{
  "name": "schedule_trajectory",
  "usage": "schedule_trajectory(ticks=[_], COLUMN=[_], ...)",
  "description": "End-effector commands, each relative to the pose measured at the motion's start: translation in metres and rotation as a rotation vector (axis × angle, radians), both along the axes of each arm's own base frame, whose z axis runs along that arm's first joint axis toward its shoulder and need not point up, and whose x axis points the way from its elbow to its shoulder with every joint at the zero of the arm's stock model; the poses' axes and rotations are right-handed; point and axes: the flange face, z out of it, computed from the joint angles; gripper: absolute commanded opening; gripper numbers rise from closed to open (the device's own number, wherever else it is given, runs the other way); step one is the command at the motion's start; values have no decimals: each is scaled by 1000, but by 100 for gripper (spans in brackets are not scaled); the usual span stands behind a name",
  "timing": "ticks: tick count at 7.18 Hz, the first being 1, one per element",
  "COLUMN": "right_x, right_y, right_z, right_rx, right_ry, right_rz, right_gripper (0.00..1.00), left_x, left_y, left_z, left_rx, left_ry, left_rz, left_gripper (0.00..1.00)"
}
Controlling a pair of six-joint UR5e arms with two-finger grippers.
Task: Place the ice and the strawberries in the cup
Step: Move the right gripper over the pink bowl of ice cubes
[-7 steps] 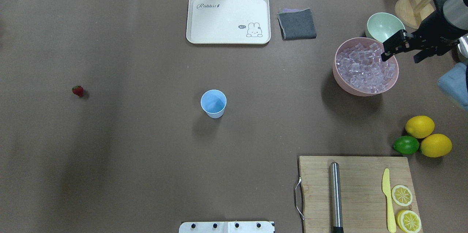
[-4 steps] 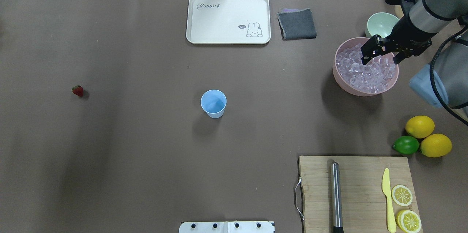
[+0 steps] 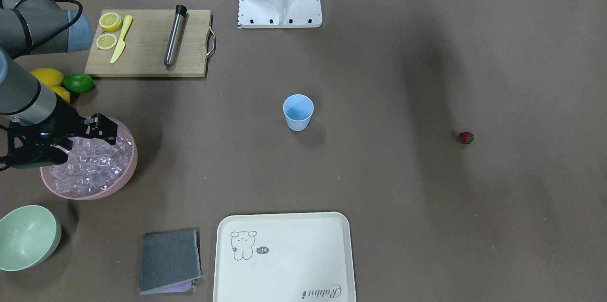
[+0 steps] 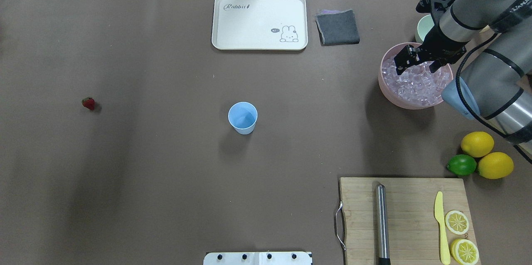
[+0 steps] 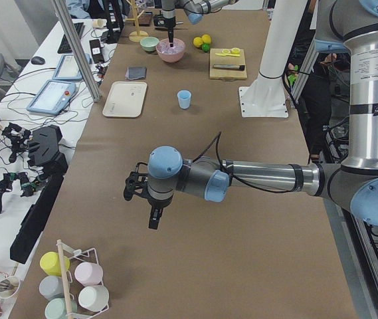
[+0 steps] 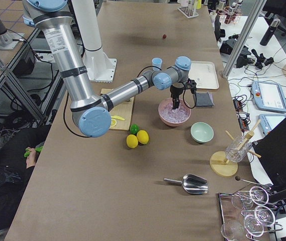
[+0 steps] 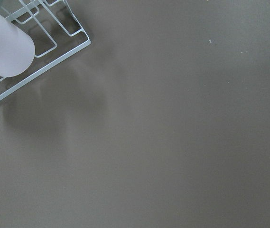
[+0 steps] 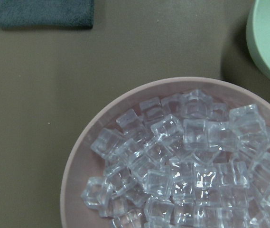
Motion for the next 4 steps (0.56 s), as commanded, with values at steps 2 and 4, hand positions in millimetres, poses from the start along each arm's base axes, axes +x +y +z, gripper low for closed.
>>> schedule_trajectory(ticks=[2,4], right_x=[-24,-27], right_y=[3,4], right_z=[20,26], right_rx=[5,4], right_ry=[33,43], right_rz=[-28,-35], right_gripper=[89,89], left_x=[0,0], left_y=[0,1], left_z=[1,1], left_rx=[0,2], left_ry=[0,-1], left_rz=[2,4], left_gripper=[98,98])
